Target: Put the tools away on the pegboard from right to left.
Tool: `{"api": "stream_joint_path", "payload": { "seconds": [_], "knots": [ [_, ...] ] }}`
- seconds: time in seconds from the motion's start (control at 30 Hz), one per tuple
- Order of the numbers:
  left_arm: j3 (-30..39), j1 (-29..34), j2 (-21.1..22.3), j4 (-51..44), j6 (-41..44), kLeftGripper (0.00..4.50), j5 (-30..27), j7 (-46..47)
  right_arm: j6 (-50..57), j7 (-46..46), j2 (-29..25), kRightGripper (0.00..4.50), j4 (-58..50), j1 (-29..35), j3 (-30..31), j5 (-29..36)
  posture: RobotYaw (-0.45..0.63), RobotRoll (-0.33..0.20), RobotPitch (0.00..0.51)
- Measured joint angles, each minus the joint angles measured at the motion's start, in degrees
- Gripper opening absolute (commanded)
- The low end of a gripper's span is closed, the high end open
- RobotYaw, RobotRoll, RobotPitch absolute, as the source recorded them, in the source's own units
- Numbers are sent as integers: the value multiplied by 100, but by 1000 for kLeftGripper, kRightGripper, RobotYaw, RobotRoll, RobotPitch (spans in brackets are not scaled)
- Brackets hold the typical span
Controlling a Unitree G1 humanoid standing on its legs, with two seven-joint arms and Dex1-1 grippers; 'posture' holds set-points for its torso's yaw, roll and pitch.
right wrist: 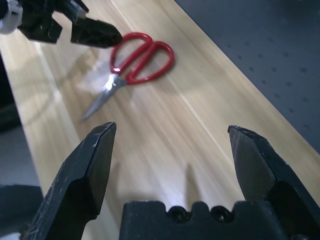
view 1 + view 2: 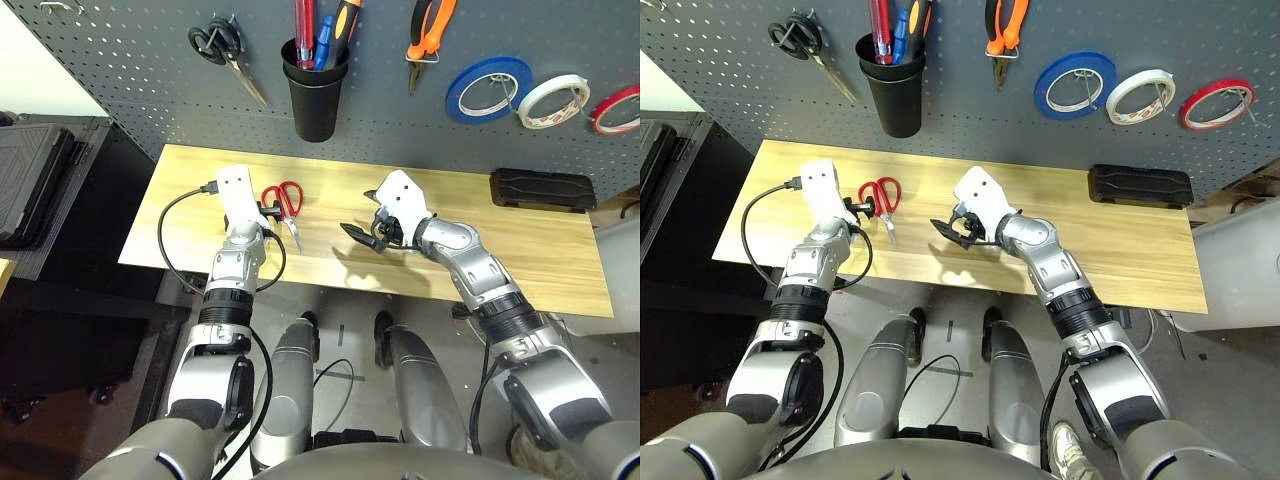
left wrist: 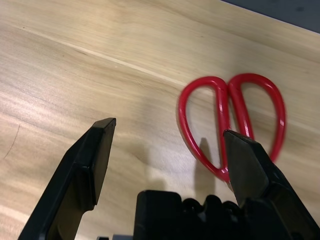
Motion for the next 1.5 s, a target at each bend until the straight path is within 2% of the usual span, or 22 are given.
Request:
{"api": "stream_joint_path", "payload": {
  "seconds": [0.1,0.33,0.37,0.43,0.5,0.77,0.8,0.9,1.07,1.3,1.5],
  "knots": [
    [20,-264,55,668,-337,4464,0,19,-4,0,-142,4500,-2,1,-130,2,174,0,319],
    [156,-721,129,2031,-833,4464,-20,186,110,60,-86,4500,-270,18,-139,37,165,0,316],
    [177,-749,128,2128,-928,4306,-33,202,127,114,-92,4500,-316,22,-140,61,160,0,314],
    [204,-819,136,2280,-989,3870,-41,222,164,220,-104,4500,-398,31,-139,83,159,0,313],
    [226,-860,135,2360,-1019,3212,-47,259,188,323,-121,4500,-457,38,-136,105,160,0,312],
    [254,-837,73,2451,-1136,131,-132,240,387,660,-178,4500,-517,140,-112,122,173,0,313],
    [261,-798,58,2418,-1166,24,-152,222,398,691,-178,4500,-526,155,-105,122,178,0,313],
    [295,-665,18,2191,-1210,24,-201,128,401,803,-177,4500,-549,164,-86,132,186,0,312],
    [324,-100,-155,1209,-1037,24,-393,-72,338,1076,-182,4500,-572,160,-84,238,206,0,309],
    [317,1068,-187,-1333,-234,24,-621,-243,35,1249,-206,4500,-422,76,-127,333,227,0,306],
    [267,2075,-305,-3330,-396,24,-1072,-924,-445,1344,-48,4500,-212,-44,-413,756,247,0,302]
  ]
}}
